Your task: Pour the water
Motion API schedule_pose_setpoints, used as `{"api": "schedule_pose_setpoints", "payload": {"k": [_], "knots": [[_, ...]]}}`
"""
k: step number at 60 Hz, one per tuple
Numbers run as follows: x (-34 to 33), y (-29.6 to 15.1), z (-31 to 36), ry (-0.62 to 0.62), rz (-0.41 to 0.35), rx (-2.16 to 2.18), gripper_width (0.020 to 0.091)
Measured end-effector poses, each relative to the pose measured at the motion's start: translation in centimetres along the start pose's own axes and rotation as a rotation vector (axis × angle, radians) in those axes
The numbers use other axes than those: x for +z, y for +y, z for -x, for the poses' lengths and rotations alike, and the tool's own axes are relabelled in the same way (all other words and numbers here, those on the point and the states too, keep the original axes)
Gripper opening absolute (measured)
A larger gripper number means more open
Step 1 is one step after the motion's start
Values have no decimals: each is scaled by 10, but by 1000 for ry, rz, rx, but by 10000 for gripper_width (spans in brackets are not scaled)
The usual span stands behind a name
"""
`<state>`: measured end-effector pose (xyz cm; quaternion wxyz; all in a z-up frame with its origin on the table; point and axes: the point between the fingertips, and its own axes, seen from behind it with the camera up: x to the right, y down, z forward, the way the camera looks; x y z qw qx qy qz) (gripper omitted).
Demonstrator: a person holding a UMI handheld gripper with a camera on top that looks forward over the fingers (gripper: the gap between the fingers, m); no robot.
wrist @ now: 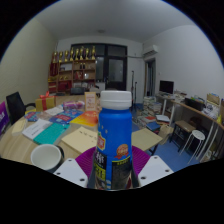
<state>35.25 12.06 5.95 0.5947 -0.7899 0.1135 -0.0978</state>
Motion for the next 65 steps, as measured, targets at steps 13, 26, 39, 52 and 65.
{"api": "schedule_pose_setpoints", "payload": {"k": [13,26,39,52,65], "knots": [[-9,-1,-8,13,-20,38,511],[-23,17,-3,-8,108,84,778],[-98,18,-7,28,162,73,837],[-234,0,10,74,190,91,837],[-376,-31,56,94,182,116,834]]}}
